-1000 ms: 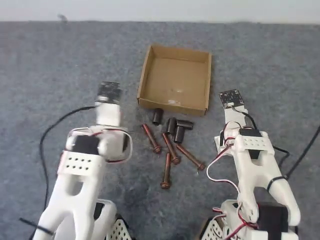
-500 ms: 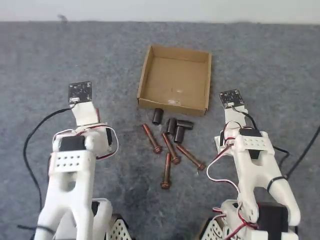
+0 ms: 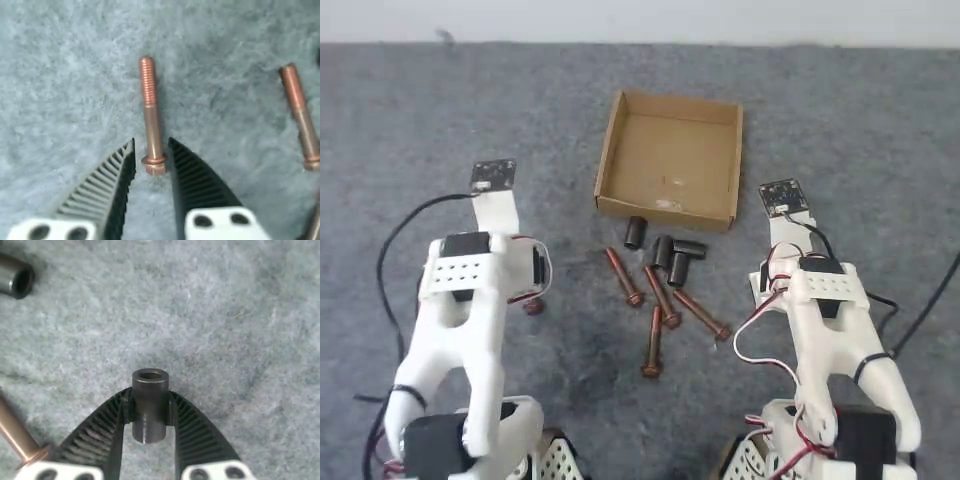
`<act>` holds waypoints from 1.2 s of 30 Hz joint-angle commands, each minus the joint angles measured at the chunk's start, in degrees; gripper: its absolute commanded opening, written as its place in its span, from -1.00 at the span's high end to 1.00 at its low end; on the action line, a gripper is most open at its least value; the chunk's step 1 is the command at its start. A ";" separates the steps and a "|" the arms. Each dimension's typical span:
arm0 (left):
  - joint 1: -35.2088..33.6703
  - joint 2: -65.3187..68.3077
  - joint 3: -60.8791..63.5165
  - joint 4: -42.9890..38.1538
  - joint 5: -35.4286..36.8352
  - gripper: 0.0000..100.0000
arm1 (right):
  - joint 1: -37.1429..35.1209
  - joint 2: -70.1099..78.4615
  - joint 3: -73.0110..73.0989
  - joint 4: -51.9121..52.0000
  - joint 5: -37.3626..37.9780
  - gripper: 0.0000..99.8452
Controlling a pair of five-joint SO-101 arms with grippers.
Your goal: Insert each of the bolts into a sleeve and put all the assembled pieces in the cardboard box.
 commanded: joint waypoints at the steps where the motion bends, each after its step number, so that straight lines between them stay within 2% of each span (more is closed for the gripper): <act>1: -0.44 0.00 -3.65 1.93 -6.42 0.96 | -0.40 -0.04 -1.49 -1.10 0.62 0.99; 6: -1.58 0.44 -1.54 1.14 -19.25 0.98 | -0.31 -0.04 -1.49 -1.01 0.70 0.99; 10: -4.04 0.53 3.30 -4.22 -30.51 0.98 | -0.48 -0.04 -1.49 -0.92 2.37 0.99; 12: -3.78 0.53 5.85 -5.54 -32.70 0.98 | -0.57 -0.04 -1.49 -0.92 2.73 0.99; 15: -2.73 1.93 7.69 -9.23 -32.00 0.98 | -0.66 -0.04 -1.49 -0.92 2.73 0.99; 17: -1.67 4.92 6.81 -9.85 -28.31 0.98 | -0.66 -0.04 -1.49 -0.92 2.73 0.99; 20: -1.32 9.76 2.42 -7.30 -24.44 0.98 | -0.66 -0.04 -1.49 -0.92 2.73 0.99; 26: 0.62 15.47 -1.54 -3.60 -23.82 0.98 | -0.57 -0.04 -1.49 -0.92 2.64 0.99; 30: 5.10 17.32 -1.98 -2.37 -23.47 0.98 | -0.57 -0.04 -1.49 -0.92 2.64 0.99; 36: 11.87 16.97 -3.12 -5.36 -13.36 0.98 | -0.57 -0.04 -1.49 -1.01 2.73 0.99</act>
